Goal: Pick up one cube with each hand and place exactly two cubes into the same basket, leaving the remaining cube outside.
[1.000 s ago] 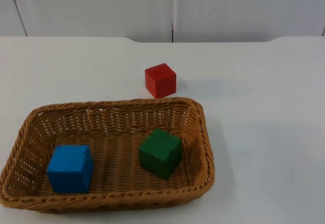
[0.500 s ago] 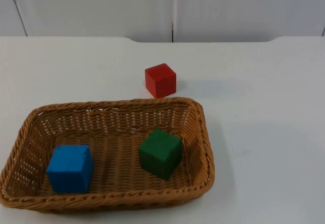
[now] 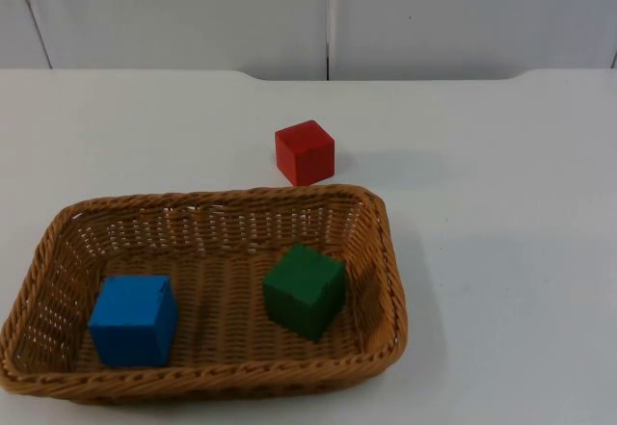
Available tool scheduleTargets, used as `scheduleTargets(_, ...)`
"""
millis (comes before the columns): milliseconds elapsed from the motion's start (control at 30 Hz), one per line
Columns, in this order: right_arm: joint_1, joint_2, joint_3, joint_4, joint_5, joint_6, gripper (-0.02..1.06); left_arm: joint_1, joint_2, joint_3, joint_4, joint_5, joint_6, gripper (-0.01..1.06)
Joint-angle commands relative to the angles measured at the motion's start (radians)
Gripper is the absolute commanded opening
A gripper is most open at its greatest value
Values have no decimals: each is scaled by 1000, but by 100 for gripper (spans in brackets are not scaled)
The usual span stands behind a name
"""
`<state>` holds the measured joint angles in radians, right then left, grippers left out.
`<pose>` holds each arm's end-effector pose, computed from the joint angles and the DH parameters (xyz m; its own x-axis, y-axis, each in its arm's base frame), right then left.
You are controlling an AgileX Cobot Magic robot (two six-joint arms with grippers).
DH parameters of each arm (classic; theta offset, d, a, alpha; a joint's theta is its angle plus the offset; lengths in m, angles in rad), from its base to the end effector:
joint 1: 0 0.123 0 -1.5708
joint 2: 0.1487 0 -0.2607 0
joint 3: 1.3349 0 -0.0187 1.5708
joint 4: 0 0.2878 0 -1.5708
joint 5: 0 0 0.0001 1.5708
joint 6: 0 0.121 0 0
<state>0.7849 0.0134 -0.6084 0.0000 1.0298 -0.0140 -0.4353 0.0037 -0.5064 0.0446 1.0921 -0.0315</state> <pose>0.0481 0.0481 0.3197 -0.2311 -0.2506 -0.9401 -0.7101 0.7040 -0.0132 0.0719 -0.0281 0.2800 -0.4404 0.1927 -0.8769 0.3851 0.9228 0.0094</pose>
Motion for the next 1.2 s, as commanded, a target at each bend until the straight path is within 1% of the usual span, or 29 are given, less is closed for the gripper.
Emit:
scheduleTargets(0, 5, -13, 28, 0, 8, 2, 75, -5, -4, 12, 0, -16, -3, 73)
scheduleTargets(67, 5, -13, 45, 0, 8, 2, 75, -5, -4, 12, -2, -16, -3, 73)
scheduleTargets(267, 5, -13, 92, 0, 48, 5, 75, -5, -4, 12, -2, -16, -3, 73)
scheduleTargets(833, 5, -13, 93, 0, 50, 7, 75, -5, -4, 12, -2, -16, -3, 73)
scheduleTargets(867, 5, -13, 93, 0, 50, 6, 75, -5, -4, 12, -2, -16, -3, 74)
scheduleTargets(900, 5, -13, 93, 0, 50, 6, 77, -5, -4, 12, -2, -16, -3, 77)
scheduleTargets(933, 5, -13, 93, 0, 50, 6, 77, -5, -4, 12, -2, -16, -3, 77)
scheduleTargets(1000, 5, -13, 93, 0, 50, 6, 85, -5, -4, 12, -2, -16, -3, 87)
scheduleTargets(1033, 5, -13, 93, 0, 50, 6, 92, -5, -4, 12, -2, -16, -3, 96)
scheduleTargets(1067, 5, -13, 93, 0, 50, 6, 98, -5, -4, 12, -2, -16, -3, 102)
scheduleTargets(1100, 5, -13, 93, 0, 50, 6, 104, -5, -4, 12, -2, -16, -3, 103)
scheduleTargets(1167, 5, -13, 93, 0, 50, 6, 105, -5, -4, 12, -2, -16, -3, 105)
